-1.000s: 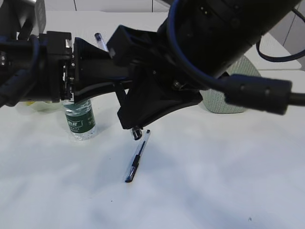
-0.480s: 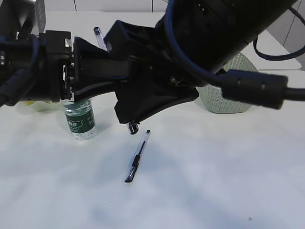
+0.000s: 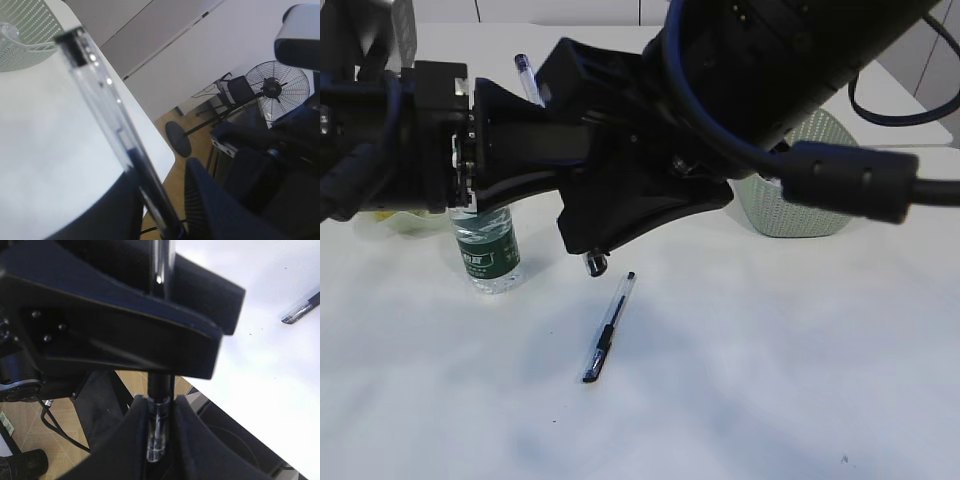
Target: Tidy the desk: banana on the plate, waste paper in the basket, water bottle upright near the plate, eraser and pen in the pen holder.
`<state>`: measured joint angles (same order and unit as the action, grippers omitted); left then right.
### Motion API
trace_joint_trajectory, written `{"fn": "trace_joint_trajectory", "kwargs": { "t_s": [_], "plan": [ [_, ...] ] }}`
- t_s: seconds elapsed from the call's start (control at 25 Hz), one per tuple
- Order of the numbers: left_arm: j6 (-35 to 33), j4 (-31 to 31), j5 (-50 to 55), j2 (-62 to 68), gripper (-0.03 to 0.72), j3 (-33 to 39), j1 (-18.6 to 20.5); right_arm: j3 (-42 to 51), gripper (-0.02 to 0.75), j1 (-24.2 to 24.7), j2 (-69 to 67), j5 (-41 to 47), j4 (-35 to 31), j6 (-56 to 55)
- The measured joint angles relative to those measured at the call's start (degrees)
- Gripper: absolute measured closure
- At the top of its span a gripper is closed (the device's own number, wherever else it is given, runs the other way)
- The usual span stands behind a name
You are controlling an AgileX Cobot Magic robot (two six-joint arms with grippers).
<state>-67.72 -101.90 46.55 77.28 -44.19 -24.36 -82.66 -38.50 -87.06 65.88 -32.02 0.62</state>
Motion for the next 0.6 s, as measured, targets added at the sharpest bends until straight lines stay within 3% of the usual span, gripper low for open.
{"fn": "trace_joint_trajectory", "kwargs": {
  "t_s": [0.24,0.6],
  "plan": [
    [1.37,-2.53,0.11,0.00,0.646,0.00,-0.24,0.00,0.668,-0.13,0.00,-1.06,0.41,0.77],
    [1.61,-2.63,-0.23,0.00,0.659,0.00,-0.24,0.00,0.669,-0.13,-0.36,-1.29,0.46,1.12]
  ]
}}
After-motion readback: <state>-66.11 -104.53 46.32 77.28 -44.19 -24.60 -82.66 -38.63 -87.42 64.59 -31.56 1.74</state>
